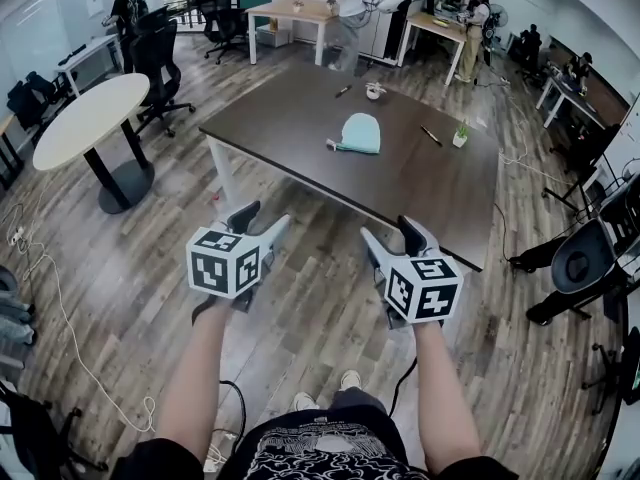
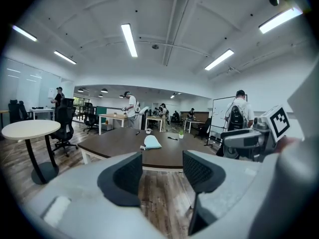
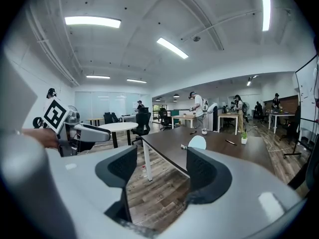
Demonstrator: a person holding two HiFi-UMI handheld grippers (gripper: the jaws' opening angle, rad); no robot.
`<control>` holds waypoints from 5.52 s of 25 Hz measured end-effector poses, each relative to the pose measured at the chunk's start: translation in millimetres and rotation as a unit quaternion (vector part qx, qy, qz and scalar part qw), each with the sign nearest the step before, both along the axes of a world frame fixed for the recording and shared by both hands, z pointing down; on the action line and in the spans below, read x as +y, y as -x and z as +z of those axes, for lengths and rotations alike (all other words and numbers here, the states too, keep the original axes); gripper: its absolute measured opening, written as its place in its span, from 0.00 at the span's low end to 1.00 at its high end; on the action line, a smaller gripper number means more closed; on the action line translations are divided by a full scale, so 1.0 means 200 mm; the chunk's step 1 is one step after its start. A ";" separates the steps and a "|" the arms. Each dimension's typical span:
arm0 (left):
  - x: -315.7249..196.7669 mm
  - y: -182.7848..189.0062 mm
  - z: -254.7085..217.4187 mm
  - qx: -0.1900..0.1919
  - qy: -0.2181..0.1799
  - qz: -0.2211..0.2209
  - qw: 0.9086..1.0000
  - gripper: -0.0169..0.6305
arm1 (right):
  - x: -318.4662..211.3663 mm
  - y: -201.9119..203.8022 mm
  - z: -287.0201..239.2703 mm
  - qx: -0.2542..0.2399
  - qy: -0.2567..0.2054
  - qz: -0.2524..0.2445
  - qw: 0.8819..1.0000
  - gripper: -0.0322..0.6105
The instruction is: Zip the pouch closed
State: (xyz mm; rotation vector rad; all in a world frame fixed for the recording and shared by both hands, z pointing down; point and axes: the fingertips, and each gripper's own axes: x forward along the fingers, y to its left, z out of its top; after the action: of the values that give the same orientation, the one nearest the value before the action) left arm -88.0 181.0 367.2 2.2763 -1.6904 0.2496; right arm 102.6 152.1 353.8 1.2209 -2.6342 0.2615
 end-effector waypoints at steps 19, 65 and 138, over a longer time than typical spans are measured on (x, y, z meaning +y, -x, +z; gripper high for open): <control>-0.38 -0.01 0.09 -0.012 0.011 0.004 1.000 0.42 | -0.41 0.03 0.12 -0.012 0.011 -0.001 1.000 0.52; -1.84 -0.02 0.23 -0.035 0.059 -0.008 0.998 0.42 | -1.88 -0.02 0.31 -0.024 0.062 -0.008 0.998 0.51; -2.46 0.01 1.08 -0.197 0.155 0.478 0.842 0.38 | -2.21 0.50 0.85 -0.010 0.139 0.272 0.952 0.45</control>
State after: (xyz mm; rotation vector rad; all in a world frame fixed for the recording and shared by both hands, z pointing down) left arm -89.6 -311.4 583.6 2.6975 -0.3923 1.1622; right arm 3.4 -289.8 524.5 1.8102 -2.1201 0.7099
